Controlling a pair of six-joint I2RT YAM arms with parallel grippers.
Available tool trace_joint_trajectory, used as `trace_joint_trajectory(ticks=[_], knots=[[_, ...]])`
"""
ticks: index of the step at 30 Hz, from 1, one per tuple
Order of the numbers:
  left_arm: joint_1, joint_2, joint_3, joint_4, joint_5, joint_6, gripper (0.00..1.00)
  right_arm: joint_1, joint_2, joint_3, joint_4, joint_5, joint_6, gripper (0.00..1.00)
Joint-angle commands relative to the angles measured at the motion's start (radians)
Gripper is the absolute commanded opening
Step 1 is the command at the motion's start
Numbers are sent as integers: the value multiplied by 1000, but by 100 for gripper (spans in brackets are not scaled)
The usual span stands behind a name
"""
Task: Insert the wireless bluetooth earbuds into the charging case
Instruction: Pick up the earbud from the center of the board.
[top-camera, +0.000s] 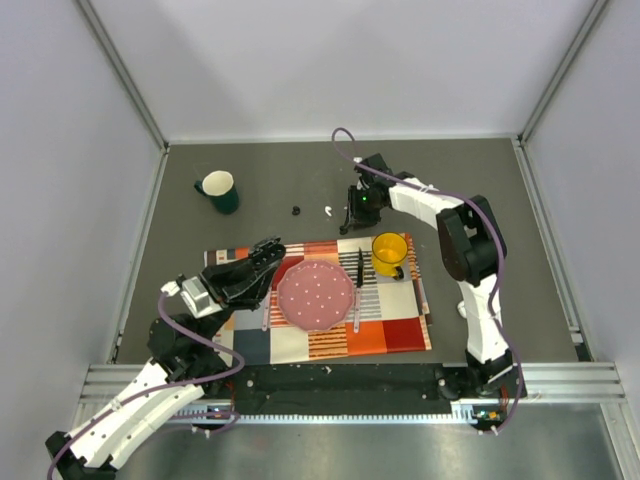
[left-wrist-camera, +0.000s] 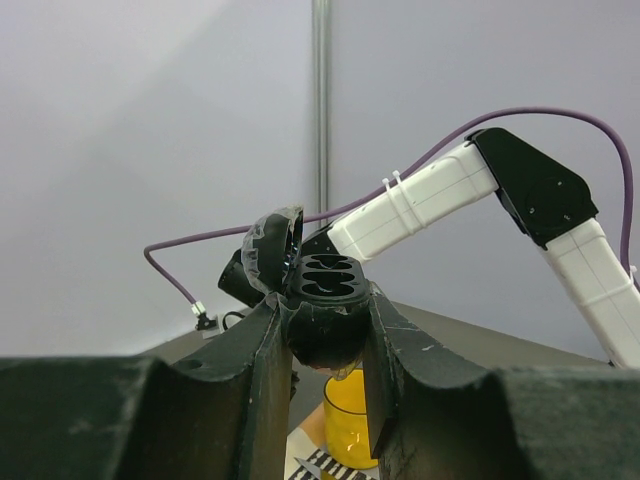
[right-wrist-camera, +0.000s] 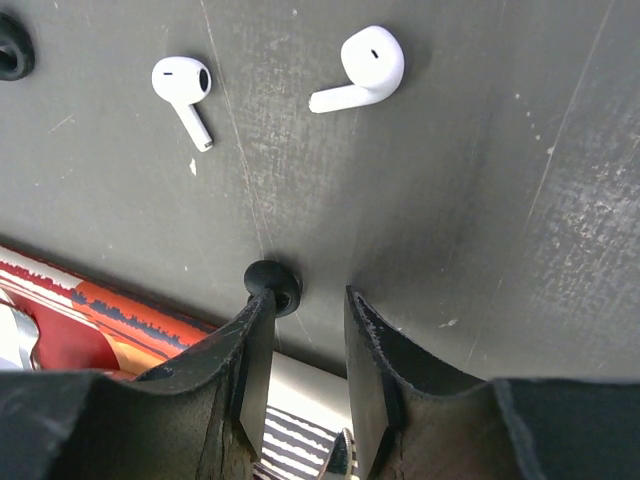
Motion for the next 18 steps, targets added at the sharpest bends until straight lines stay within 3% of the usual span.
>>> trace_joint_trajectory(ticks=[1, 14, 18], knots=[[-1, -14, 14, 14, -11, 11, 0, 2, 23, 42, 15, -3, -1, 33], [0, -31, 5, 7, -28, 13, 0, 34, 43, 59, 17, 7, -14, 33], [-1, -30, 5, 5, -33, 14, 0, 38, 49, 62, 17, -6, -13, 27]])
